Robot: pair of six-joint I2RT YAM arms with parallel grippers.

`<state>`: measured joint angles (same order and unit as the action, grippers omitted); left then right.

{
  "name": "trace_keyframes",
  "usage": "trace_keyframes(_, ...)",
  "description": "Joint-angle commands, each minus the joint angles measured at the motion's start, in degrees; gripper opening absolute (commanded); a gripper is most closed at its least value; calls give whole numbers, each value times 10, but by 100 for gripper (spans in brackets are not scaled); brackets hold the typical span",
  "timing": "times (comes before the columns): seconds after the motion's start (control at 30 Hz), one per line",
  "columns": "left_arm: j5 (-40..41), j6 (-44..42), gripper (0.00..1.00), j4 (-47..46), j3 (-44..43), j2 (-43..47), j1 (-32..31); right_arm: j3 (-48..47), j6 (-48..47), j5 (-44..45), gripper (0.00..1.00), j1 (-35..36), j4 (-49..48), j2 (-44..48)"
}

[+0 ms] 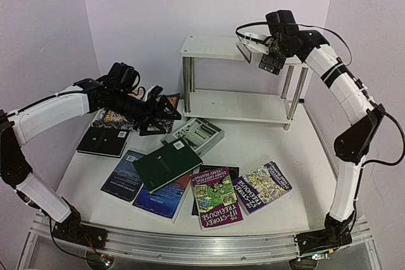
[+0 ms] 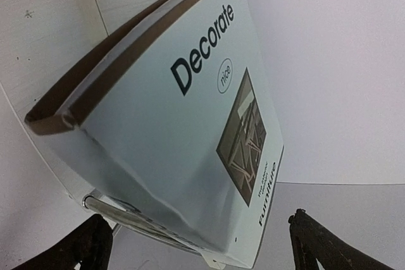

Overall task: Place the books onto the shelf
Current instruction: Place the book on the shelf, then adjust the book on the shelf.

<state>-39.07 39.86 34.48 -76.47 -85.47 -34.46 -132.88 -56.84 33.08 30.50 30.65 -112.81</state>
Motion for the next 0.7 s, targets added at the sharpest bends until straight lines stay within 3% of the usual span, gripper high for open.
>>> trace_keyframes(0.0,0,-8,92,-11,0,21,-2,-17,71,-35,98,1,42,45)
trace_keyframes(0.23,6,-7,92,-11,3,25,-2,35,161,-118,98,0,40,113)
trace_keyframes(0.5,6,-3,92,-11,6,27,-2,204,241,-179,97,0,-30,222)
trace_keyframes(0.67,18,3,92,-11,15,41,-2,286,366,-244,76,0,-63,274)
